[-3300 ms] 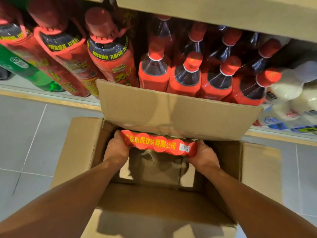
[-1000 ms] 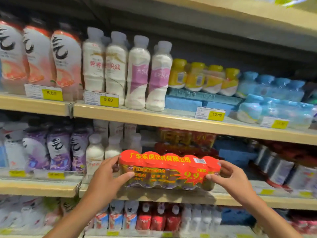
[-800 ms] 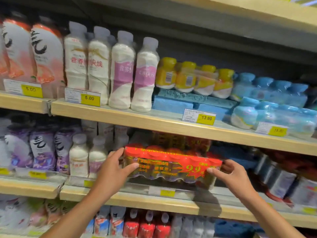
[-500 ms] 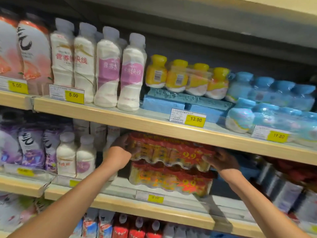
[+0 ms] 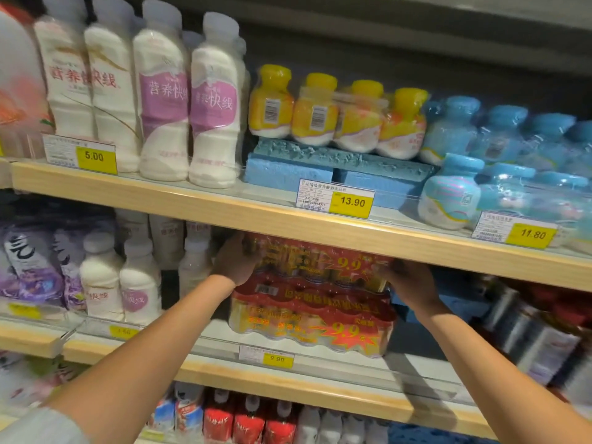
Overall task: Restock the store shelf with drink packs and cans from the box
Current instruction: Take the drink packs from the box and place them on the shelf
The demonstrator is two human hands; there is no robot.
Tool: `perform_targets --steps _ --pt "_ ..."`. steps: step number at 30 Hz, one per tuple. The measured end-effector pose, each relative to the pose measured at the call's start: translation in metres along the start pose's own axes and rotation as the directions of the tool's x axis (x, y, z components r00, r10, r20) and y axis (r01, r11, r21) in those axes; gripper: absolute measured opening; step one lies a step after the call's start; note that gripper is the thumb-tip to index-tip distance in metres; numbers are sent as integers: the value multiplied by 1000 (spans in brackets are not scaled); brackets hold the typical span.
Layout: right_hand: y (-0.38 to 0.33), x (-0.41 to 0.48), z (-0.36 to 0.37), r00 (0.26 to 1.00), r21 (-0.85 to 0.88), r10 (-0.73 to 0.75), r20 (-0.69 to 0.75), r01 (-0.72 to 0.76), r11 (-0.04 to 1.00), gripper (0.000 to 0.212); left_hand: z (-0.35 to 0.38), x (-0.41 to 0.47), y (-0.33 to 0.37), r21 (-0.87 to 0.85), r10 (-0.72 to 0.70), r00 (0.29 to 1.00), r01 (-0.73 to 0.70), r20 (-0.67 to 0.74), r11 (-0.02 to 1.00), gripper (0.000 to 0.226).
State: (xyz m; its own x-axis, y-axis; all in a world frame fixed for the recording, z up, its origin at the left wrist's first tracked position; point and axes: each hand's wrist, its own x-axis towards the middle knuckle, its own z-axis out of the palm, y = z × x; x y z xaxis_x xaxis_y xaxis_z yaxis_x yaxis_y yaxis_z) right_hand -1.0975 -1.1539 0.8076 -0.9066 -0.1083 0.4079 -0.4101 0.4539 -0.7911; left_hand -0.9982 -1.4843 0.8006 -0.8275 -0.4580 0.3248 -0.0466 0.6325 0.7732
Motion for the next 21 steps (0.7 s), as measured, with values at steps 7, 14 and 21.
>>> perform_targets --steps 7,14,21 --pt "-7 -2 -4 1000 14 12 -4 -12 1000 36 2 5 -2 -26 38 998 -37 53 999 48" --pt "-8 -6 -3 998 25 36 49 -37 999 40 -3 1 -2 -32 19 995 -16 98 999 63" --pt "-11 -20 -5 990 -149 91 109 -74 986 69 -9 -14 4 -13 21 997 -20 77 1000 71"
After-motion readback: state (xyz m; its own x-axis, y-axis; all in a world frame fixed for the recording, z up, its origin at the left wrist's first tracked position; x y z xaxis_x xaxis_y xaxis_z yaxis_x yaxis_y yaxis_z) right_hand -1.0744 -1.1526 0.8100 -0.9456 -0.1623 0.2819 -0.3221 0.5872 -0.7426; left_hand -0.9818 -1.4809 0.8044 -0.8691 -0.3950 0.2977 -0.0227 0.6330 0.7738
